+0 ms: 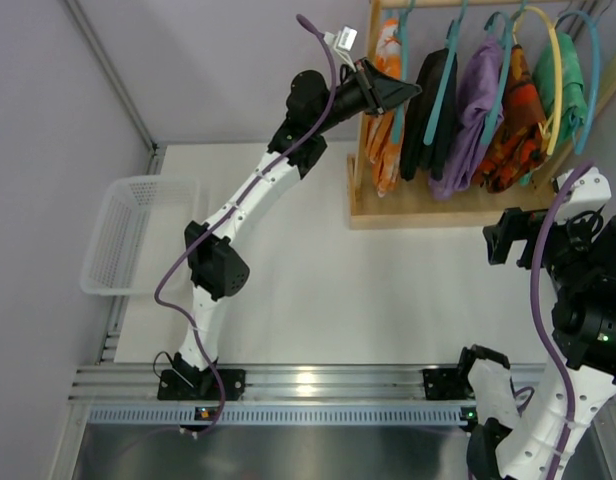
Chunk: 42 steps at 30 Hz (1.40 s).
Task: Remove the trousers from the hanger
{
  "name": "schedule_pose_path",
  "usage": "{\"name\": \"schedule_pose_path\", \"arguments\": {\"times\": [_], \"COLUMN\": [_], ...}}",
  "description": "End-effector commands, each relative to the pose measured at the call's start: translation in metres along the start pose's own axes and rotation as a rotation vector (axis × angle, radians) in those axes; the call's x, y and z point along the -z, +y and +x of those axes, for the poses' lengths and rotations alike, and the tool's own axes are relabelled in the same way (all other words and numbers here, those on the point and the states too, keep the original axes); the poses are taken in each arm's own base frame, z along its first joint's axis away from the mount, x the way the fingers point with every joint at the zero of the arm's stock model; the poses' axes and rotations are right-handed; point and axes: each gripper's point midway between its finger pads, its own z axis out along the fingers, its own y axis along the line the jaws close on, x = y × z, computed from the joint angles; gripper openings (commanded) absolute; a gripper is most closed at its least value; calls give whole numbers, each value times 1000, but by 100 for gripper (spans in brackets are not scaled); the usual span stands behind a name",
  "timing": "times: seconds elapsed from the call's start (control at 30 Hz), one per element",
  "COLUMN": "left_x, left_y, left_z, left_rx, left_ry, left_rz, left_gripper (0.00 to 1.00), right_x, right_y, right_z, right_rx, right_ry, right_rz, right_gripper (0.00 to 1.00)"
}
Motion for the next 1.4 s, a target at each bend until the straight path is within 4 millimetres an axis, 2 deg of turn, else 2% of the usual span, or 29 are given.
{"name": "schedule_pose_path", "arguments": {"times": [0.0,0.17,0.3,0.37,0.4,0.43,0.47,0.5,0.53,0.57,0.6,0.63,0.7,0.73,0.77,0.8,0.83,0.9,0.93,1.0,1.07,1.1,1.13,1.17,1.2,1.23,1.27,1.3,1.37], "left_x": [24,28,39,41,49,48,52,59,60,63,71,72,82,82,85,91,92,101,102,112,118,126,129,137,139,142,146,153,160], "left_y": [-139,-154,-181,-186,-198,-192,-195,-208,-203,-207,-222,-216,-232,-226,-227,-237,-231,-241,-233,-243,-237,-246,-239,-248,-242,-242,-245,-246,-251], "left_z": [-79,-75,-74,-68,-71,-64,-61,-62,-56,-52,-54,-47,-44,-36,-33,-33,-25,-21,-14,-10,0,-2,5,5,13,15,19,23,29], "left_rx": [-262,-221,-174,-152,-153,-122,-120,-125,-109,-108,-111,-93,-83,-65,-59,-53,-39,-27,-15,-20,-26,-53,-54,-70,-72,-75,-79,-97,-124], "left_ry": [-233,-213,-192,-167,-167,-144,-127,-123,-107,-94,-97,-78,-69,-51,-45,-44,-27,-21,-6,4,21,10,24,19,34,35,40,38,41], "left_rz": [309,329,371,377,391,377,382,399,383,390,406,392,408,391,390,401,387,393,375,387,370,381,367,380,367,366,371,370,380], "left_gripper": [0,0,0,0,0,0,0,0,0,0,0,0,0,0,0,0,0,0,0,0,0,0,0,0,0,0,0,0,0], "right_x": [0,3,0,-1,0,0,1,0,1,2,2,2,4,4,5,7,8,11,12,12,8,6,3,-2,-3,-4,-5,-1,-2], "right_y": [-1,2,1,0,0,0,1,1,0,1,2,2,7,8,10,11,14,21,23,27,29,33,36,42,48,52,59,64,72], "right_z": [-16,-23,-25,-28,-31,-32,-35,-37,-39,-42,-44,-46,-54,-57,-60,-65,-69,-77,-81,-90,-94,-95,-94,-95,-96,-99,-95,-111,-112], "right_rx": [22,30,21,15,17,13,14,12,9,7,5,-3,-12,-19,-26,-28,-36,-33,-40,-67,-92,-130,-159,-185,-253,-281,-323,-368,-439], "right_ry": [-53,-82,-80,-88,-95,-98,-104,-106,-108,-113,-115,-120,-140,-147,-158,-171,-179,-200,-213,-242,-243,-234,-222,-214,-207,-218,-209,-264,-274], "right_rz": [2,-7,-14,-13,-12,-12,-13,-14,-11,-13,-19,-22,-41,-47,-56,-63,-74,-112,-123,-145,-178,-205,-231,-291,-329,-361,-414,-456,-529], "right_gripper": [99,99,99,99,99,99,99,99,99,99,99,100,99,99,99,99,100,99,99,99,100,99,99,99,100,99,99,99,99]}}
